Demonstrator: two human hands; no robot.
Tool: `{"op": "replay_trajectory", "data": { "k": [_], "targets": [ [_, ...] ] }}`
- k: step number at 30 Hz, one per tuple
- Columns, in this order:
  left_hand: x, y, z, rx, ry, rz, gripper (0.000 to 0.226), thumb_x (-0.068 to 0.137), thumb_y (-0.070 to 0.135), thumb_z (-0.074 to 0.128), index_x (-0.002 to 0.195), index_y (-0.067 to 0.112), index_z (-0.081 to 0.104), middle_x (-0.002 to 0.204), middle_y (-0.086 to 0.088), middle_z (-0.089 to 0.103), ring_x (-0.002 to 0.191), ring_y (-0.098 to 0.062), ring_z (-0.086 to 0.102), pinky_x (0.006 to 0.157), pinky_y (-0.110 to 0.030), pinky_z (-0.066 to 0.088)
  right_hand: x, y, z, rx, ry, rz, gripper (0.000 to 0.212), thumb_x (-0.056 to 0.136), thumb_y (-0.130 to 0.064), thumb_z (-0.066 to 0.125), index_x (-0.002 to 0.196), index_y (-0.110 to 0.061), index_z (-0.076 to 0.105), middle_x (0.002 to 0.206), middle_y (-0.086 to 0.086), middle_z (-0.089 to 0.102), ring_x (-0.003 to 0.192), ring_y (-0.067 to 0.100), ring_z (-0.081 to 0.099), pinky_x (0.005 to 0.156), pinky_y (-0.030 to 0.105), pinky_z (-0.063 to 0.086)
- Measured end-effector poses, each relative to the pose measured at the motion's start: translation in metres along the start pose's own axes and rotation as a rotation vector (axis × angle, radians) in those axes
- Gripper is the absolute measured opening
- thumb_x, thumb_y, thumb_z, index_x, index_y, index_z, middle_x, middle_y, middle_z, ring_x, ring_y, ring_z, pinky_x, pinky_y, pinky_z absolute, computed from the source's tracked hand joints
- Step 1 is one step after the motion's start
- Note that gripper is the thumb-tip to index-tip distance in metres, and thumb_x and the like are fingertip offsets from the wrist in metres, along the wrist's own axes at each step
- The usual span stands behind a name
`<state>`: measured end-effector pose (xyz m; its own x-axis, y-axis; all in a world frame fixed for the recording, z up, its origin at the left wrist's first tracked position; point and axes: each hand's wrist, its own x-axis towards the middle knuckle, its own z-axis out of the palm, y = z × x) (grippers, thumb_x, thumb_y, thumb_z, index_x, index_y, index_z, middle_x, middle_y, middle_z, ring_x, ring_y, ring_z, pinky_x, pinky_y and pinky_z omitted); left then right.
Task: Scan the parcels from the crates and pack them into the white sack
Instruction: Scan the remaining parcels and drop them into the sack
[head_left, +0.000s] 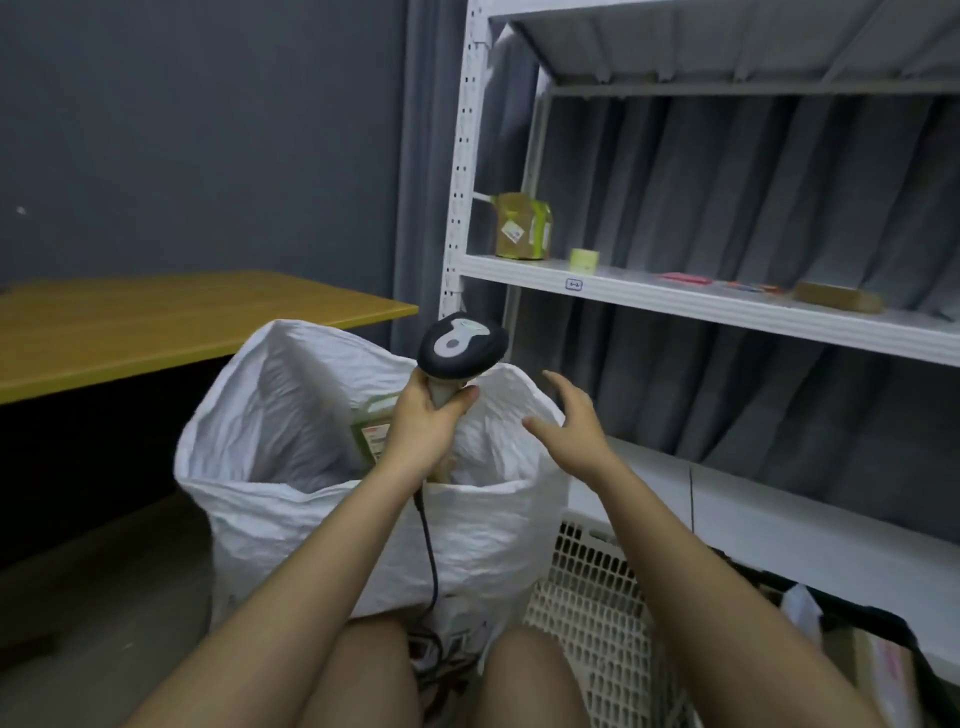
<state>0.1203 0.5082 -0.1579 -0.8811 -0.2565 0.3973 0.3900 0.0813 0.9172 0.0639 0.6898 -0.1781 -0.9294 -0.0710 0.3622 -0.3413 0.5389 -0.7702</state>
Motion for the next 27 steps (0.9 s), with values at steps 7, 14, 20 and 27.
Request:
{"op": "replay_trajectory", "data": {
  "k": [7,14,20,27],
  "targets": [
    [-0.01,-0.004,0.096,-0.08,-0.144,0.051,0.045,0.087,0.014,0.067,0.128,0.015,0.05,0.115,0.007,0.058,0.111,-0.009,0.052,0.093,-0.022,0.039,-0.044,0.07,-0.062,0.055,0.244,0.195,0.052,0.097,-0.023,0.056,0.145,-0.027,0.036,0.151,0.001,0.028,0.129,0.018,0.04,0.093,0.028,0.04],
    [-0.05,-0.032,0.217,-0.126,-0.396,-0.058,0.044,0.086,0.014,0.068,0.127,0.008,0.052,0.118,-0.005,0.065,0.113,-0.017,0.059,0.096,-0.026,0.047,-0.11,0.163,-0.129,0.086,0.401,0.437,0.047,0.097,-0.019,0.056,0.141,-0.026,0.041,0.144,0.007,0.036,0.114,0.017,0.043,0.085,0.029,0.046],
    [-0.1,-0.084,0.288,-0.105,-0.573,-0.214,0.048,0.088,0.014,0.066,0.131,0.014,0.048,0.12,0.001,0.06,0.111,-0.016,0.056,0.097,-0.03,0.044,-0.167,0.236,-0.155,0.192,0.508,0.651,0.043,0.097,-0.009,0.055,0.138,-0.016,0.043,0.126,0.005,0.047,0.095,0.015,0.056,0.069,0.031,0.052],
    [-0.129,-0.164,0.329,-0.02,-0.693,-0.386,0.051,0.089,0.015,0.064,0.136,0.014,0.045,0.126,-0.004,0.059,0.115,-0.018,0.056,0.089,-0.023,0.042,-0.207,0.344,-0.152,0.234,0.58,0.84,0.034,0.094,0.01,0.05,0.127,0.001,0.049,0.107,0.01,0.057,0.109,0.031,0.053,0.076,0.022,0.048]
  ]
}}
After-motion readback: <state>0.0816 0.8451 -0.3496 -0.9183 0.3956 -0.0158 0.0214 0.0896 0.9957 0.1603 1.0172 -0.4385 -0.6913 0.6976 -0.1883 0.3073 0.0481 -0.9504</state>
